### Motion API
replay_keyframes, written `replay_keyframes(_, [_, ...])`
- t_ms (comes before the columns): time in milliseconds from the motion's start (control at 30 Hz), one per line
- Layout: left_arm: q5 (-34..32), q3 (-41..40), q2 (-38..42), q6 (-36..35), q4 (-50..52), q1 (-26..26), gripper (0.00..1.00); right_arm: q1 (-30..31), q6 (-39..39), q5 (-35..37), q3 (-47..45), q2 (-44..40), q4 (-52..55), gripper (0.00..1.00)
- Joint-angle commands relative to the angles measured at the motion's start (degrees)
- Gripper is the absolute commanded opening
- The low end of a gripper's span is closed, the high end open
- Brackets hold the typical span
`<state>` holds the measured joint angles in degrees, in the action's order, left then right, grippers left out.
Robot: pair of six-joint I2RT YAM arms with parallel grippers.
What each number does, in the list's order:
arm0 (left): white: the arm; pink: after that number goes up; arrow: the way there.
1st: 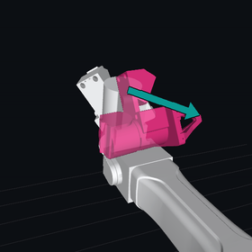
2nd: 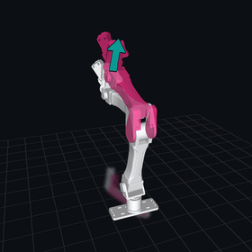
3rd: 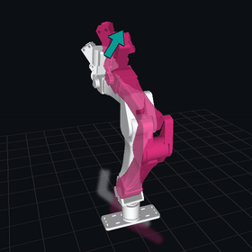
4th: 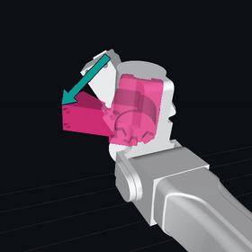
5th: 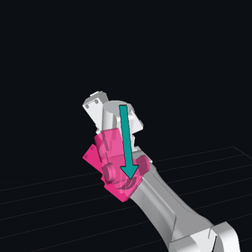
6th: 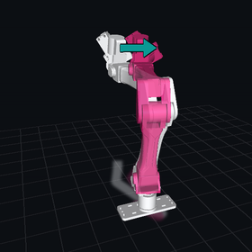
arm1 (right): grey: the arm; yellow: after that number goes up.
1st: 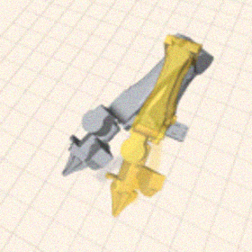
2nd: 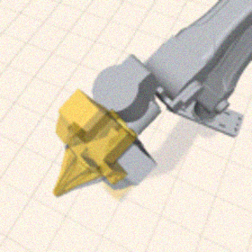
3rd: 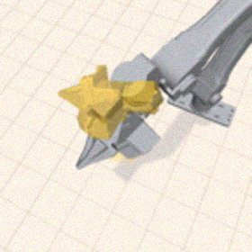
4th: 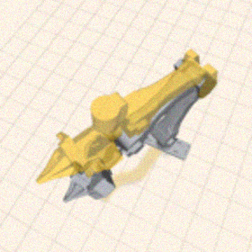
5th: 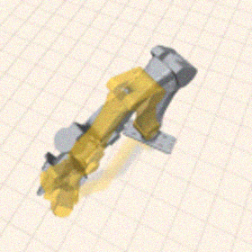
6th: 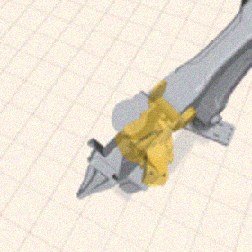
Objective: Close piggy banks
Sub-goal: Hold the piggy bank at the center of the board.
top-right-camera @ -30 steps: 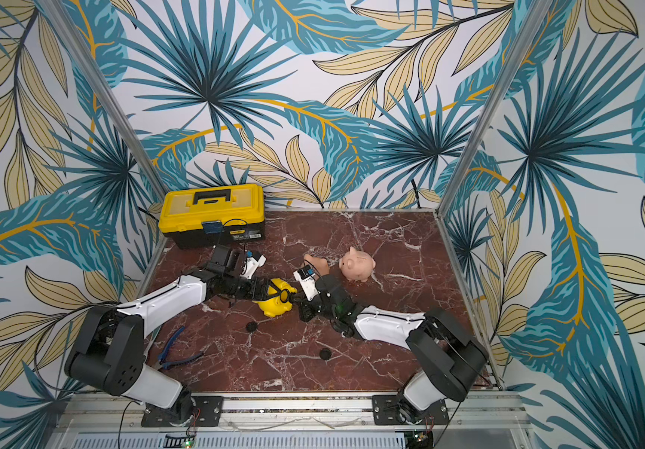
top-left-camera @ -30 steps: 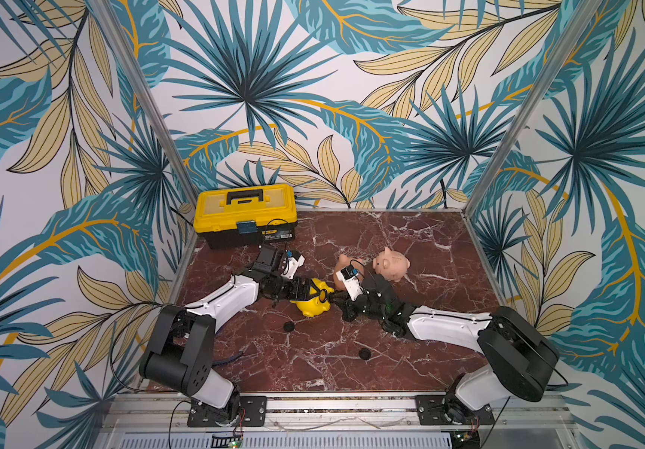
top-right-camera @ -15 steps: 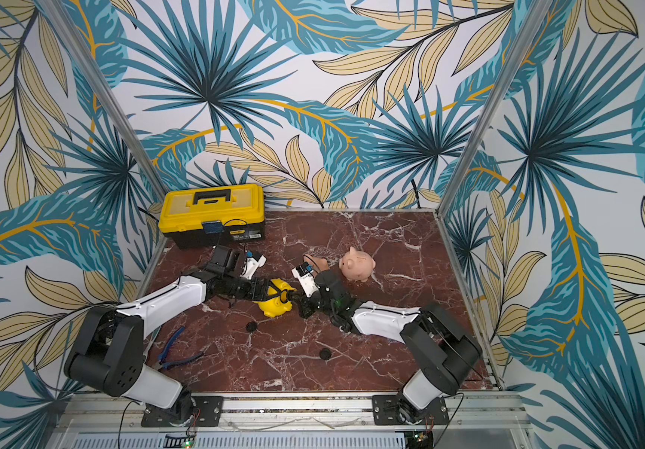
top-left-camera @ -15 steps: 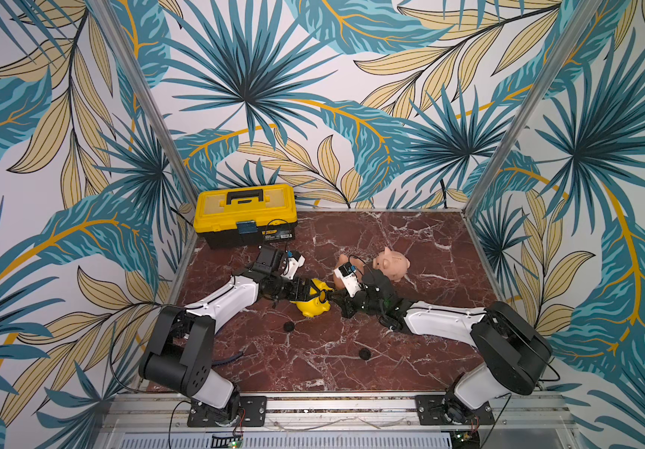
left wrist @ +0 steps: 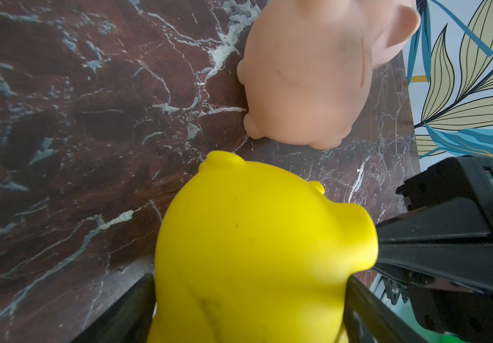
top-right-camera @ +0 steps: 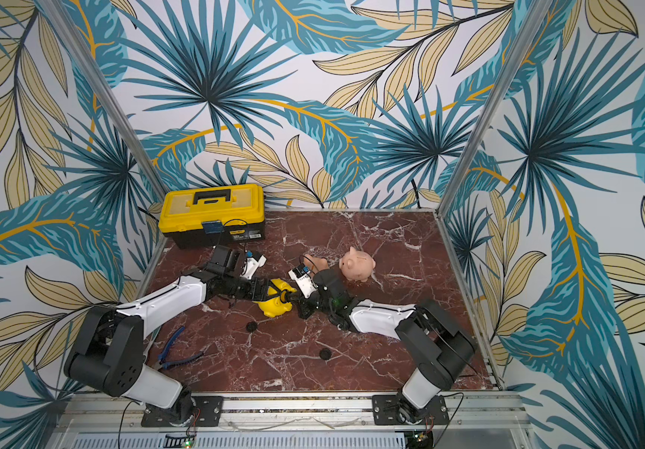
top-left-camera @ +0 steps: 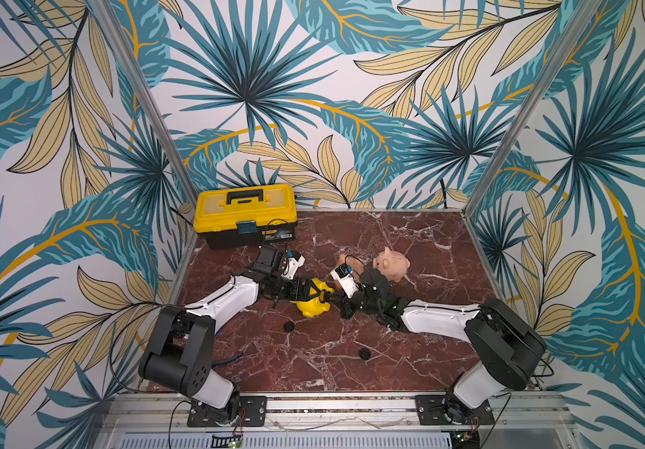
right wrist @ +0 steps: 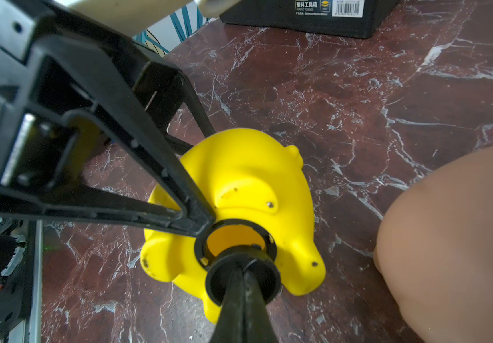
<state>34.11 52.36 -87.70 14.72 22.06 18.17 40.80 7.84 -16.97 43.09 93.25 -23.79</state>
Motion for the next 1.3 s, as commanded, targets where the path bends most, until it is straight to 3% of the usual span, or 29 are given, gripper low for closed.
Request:
replay_keyframes(0, [-0.4, -2.2, -0.1, -0.8, 1.5, 0.4, 0.93, -0.2, -1.2, -1.2, 0.9, 0.7, -1.3, 0.00])
replay_keyframes(1267, [0.0, -2.2, -0.4, -0.6, 1.5, 0.4, 0.93, -0.1, -1.6, -2.1, 2.3, 2.5, -0.6, 0.00])
